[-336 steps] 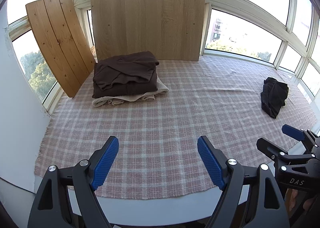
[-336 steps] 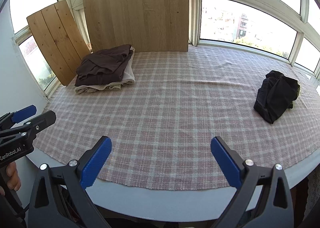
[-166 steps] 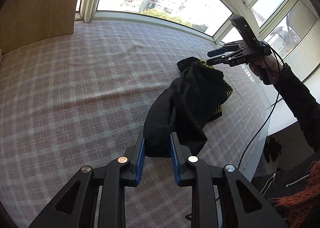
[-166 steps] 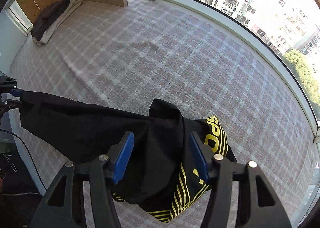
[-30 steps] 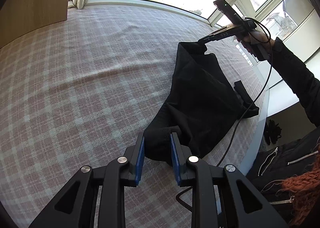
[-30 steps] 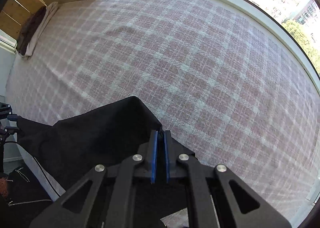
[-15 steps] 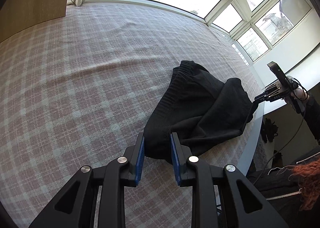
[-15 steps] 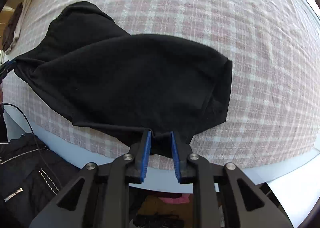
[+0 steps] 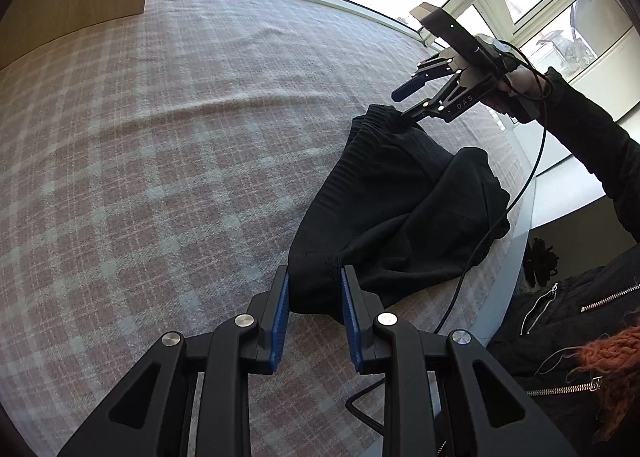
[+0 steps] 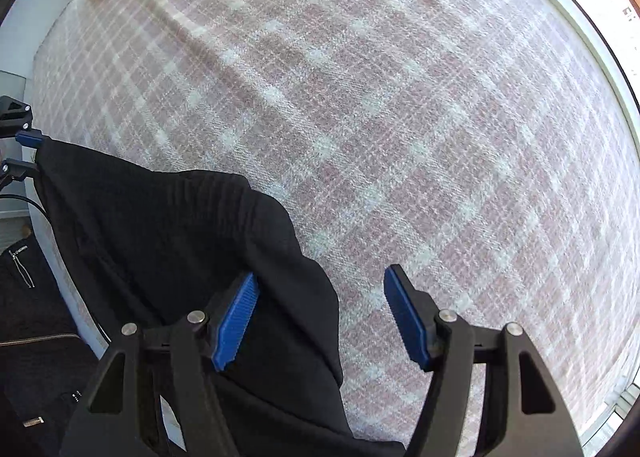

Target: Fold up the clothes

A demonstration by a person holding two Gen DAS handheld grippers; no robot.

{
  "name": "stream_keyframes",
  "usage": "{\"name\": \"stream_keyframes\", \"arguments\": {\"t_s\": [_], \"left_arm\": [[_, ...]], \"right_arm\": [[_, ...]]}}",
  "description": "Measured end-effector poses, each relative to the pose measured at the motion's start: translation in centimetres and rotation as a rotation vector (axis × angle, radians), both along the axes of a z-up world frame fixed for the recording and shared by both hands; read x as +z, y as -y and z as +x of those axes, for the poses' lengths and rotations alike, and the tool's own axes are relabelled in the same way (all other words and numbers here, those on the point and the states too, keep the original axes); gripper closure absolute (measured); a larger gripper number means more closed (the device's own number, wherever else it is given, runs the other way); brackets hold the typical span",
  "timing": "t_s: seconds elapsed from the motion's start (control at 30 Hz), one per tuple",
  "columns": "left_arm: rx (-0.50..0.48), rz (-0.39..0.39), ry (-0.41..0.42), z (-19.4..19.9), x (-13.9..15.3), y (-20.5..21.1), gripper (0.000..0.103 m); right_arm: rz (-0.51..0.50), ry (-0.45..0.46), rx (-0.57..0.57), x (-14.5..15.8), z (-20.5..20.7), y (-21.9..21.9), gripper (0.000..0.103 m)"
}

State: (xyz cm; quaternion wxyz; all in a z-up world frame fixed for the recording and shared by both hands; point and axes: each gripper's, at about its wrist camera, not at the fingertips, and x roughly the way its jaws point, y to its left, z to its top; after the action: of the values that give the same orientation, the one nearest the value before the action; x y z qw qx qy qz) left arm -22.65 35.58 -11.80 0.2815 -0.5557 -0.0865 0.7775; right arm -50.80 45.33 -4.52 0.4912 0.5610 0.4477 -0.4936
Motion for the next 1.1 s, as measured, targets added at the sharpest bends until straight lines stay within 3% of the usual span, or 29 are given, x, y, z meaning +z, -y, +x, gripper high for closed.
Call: {"name": "stream_keyframes", "arguments": {"t_s": [0.1,0.17,0.2,0.3,0.47,0.57,0.63,0.7,0.73,0.83,0.9,1.03,1.1], "left_arm": [[0.006,0.001,0.002,-0.3,-0.1,0.0,0.08],[0.006,-0.002,0.005,-0.5,-0.1,-0.1,0.08],[0.005,-0.003,0.007,-0.5,-0.2,-0.1,0.08],[0.006,0.001,0.004,-0.6,-0.1,-0.1,0.08],[0.021,0.007,-0.029,-1.4,0.9,0.4,0.08],[0.043,-0.008,-0.099,-2.8,3.3,1.3,0.08],[0.05,0.006,-0.168,-3.5,5.5,2.1,0.08],[0.026,-0.022,-0.173,-3.7,5.6,2.1,0.079],[0.012,-0.041,-0.168,-3.7,5.4,2.0,0.079],[-0.006,-0.092,-0.067,-3.6,1.6,1.9,0.079],[-0.011,-0.094,-0.007,-2.8,-0.6,1.8,0.079],[-0.028,-0.047,0.036,-1.0,-1.9,1.2,0.079],[-0.029,-0.042,0.03,-0.7,-1.9,0.9,0.079]], "right_arm": [[-0.005,0.075,0.005,-0.5,0.1,0.2,0.04],[-0.004,0.122,-0.008,-0.8,0.2,-0.1,0.06],[-0.004,0.111,0.005,-0.8,0.5,-0.3,0.083],[-0.033,0.078,0.012,0.0,1.5,-1.1,0.095],[-0.121,0.034,-0.042,4.1,0.7,-2.0,0.096],[-0.242,-0.067,-0.129,9.8,-1.8,-2.3,0.097],[-0.333,-0.191,-0.153,13.9,-2.4,-3.2,0.097],[-0.287,-0.224,-0.173,15.0,-2.6,-4.2,0.096],[-0.262,-0.233,-0.187,14.5,-2.3,-4.4,0.092],[-0.148,-0.139,-0.197,6.7,0.4,-5.5,0.072],[-0.096,-0.055,-0.21,3.5,0.9,-6.0,0.072],[-0.165,-0.131,-0.236,4.5,-1.7,-3.7,0.07],[-0.17,-0.201,-0.219,5.1,-3.9,-1.2,0.057]]}}
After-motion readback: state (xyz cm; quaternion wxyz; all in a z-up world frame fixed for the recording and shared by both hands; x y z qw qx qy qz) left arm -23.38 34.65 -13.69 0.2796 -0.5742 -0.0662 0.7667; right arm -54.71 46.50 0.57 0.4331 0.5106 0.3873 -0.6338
